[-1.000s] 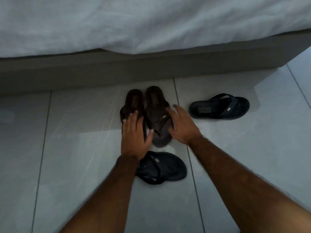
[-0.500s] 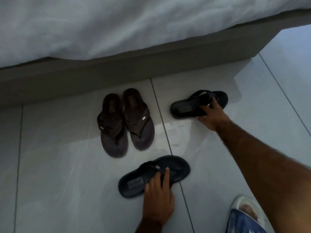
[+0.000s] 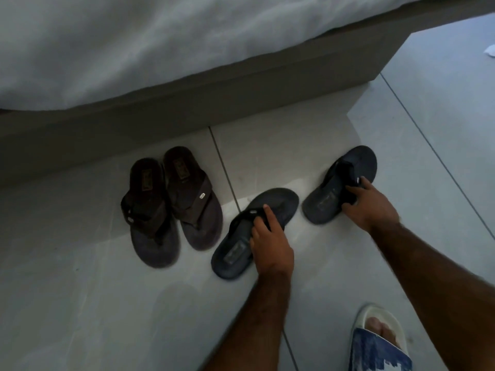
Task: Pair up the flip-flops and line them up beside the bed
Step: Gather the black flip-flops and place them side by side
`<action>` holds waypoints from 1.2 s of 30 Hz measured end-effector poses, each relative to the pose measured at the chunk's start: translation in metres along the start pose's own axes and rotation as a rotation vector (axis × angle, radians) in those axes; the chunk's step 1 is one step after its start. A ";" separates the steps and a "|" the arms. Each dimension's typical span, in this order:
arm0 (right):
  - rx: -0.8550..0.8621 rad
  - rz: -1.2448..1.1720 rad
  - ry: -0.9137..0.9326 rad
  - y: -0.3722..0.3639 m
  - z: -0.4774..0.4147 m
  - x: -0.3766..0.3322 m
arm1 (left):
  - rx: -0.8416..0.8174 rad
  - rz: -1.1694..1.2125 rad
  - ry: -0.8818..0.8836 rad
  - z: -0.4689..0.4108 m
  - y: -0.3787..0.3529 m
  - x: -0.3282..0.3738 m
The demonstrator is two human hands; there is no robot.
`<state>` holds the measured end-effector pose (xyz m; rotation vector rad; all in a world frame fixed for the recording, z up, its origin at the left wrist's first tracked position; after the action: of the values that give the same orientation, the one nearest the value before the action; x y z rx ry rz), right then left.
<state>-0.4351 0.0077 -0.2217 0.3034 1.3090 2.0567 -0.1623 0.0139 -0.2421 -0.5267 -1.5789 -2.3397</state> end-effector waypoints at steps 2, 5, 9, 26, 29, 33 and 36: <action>0.011 0.009 -0.022 -0.001 0.003 0.006 | 0.001 0.007 0.005 -0.018 0.000 0.009; 0.031 0.010 -0.024 -0.001 0.006 0.006 | -0.012 0.010 -0.001 -0.044 0.001 0.022; 0.058 -0.018 -0.012 -0.004 0.016 0.005 | -0.031 0.069 0.010 -0.072 0.010 0.046; 0.242 -0.064 0.263 -0.009 0.050 -0.079 | -0.165 0.030 -0.451 -0.117 0.037 0.082; 0.346 -0.075 0.223 0.018 0.026 -0.083 | 0.170 0.055 -0.445 -0.084 0.062 0.064; 0.257 -0.041 0.340 0.030 -0.017 -0.119 | 0.235 -0.059 -0.437 -0.035 0.042 0.047; 0.018 0.169 0.428 0.007 -0.044 -0.148 | 0.100 -0.124 -0.361 -0.019 0.014 0.039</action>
<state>-0.3500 -0.1210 -0.2133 -0.0264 1.5976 2.3403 -0.1942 -0.0095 -0.2193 -0.8910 -1.9239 -2.3354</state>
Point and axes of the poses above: each hand's wrist, its own z-axis away from the middle knuckle, its own y-axis out of the back of the hand, x = y × z, the point moved 9 cm from there along -z, towards the middle knuckle, and after that the axes turned 4 degrees about -y, right-handed, at the moved point
